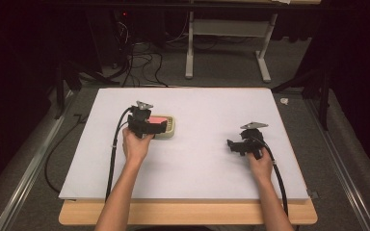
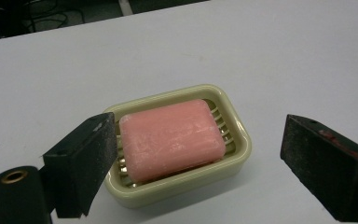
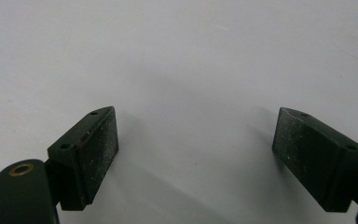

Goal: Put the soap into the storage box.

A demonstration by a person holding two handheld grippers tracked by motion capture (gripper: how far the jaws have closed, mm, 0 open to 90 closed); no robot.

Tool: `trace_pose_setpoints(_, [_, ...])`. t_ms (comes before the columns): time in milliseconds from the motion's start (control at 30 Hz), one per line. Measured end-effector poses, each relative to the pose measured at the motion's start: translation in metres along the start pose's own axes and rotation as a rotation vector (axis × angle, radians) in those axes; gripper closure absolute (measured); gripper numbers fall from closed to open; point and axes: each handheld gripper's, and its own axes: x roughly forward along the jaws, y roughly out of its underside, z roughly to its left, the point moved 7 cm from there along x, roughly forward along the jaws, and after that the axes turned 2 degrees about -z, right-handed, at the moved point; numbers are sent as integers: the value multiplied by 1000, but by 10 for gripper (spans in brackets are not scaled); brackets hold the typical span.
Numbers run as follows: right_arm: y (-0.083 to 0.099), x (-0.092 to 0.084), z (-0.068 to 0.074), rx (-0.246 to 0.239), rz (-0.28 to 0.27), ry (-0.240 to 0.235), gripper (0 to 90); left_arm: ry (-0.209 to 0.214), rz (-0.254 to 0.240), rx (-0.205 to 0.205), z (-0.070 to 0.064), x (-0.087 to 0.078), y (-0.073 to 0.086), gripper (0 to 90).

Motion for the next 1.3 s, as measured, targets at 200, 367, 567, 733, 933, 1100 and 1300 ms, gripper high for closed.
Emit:
trace_pose_setpoints(200, [0, 0, 0, 0, 0, 0, 148, 6, -6, 1, 0, -6, 3, 127])
trace_pose_setpoints(367, [0, 0, 0, 0, 0, 0, 148, 20, -15, 25, -3, -11, 5, 123])
trace_pose_setpoints(567, [0, 0, 0, -2, 0, -1, 149, 31, -28, 21, -4, -19, 7, 125])
trace_pose_setpoints(733, [0, 0, 0, -1, 0, -1, 149, 39, -40, 15, -3, -28, 9, 125])
trace_pose_setpoints(933, [0, 0, 0, -2, 0, -1, 149, 39, -48, 15, -3, -35, 11, 127])
trace_pose_setpoints(1100, [0, 0, 0, -1, 0, -1, 149, 46, -57, 17, -5, -40, 12, 127])
trace_pose_setpoints(1300, [0, 0, 0, -3, -1, -2, 149, 45, -77, 12, -5, -46, 16, 128])
